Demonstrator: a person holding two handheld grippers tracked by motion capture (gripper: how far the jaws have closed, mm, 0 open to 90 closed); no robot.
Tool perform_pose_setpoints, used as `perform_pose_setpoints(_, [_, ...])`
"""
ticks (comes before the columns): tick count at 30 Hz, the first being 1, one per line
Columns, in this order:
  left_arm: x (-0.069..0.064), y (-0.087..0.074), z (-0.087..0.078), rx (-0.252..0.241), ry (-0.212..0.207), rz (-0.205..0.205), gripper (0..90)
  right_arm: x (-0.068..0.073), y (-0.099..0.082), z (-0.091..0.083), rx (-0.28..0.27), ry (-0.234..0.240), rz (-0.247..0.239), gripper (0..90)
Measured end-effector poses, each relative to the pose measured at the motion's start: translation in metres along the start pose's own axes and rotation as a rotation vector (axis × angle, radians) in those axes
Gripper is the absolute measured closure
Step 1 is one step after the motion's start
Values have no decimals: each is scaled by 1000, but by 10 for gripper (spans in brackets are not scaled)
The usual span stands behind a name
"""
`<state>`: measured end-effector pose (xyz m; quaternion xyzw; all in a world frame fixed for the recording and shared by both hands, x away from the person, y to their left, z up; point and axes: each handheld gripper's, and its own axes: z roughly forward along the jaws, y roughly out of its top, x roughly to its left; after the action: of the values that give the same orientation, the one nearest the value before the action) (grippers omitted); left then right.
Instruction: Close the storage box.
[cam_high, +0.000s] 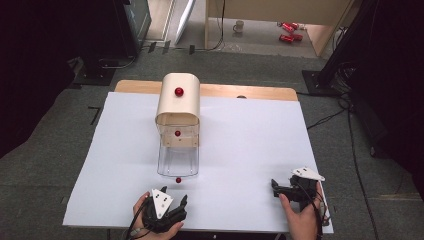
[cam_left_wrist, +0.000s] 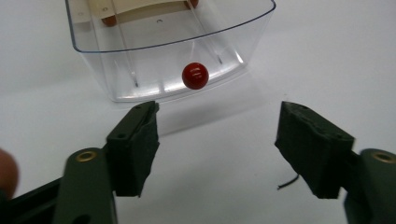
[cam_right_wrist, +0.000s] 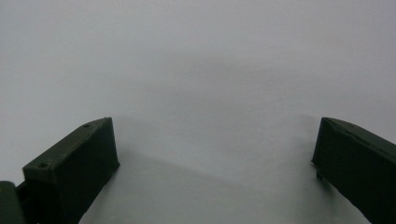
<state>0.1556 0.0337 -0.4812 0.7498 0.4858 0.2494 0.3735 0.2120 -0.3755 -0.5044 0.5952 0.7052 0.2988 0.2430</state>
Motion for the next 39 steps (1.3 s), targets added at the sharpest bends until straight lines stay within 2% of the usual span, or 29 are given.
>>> perform_pose_setpoints(5, [0,-2,9,10,-19,-19,495,0,0,0,0,0,0,0])
perform_pose_setpoints(8, [1,0,14,14,-31,-28,552,0,0,0,1,0,0,0])
perform_pose_setpoints(16, [6,5,26,8,13,-42,612,0,0,0,0,0,-1,0])
perform_pose_setpoints(31, [11,10,32,7,10,-43,738,0,0,0,0,0,-1,0])
perform_pose_setpoints(39, [12,10,33,1,-10,-40,745,0,0,0,0,0,-1,0])
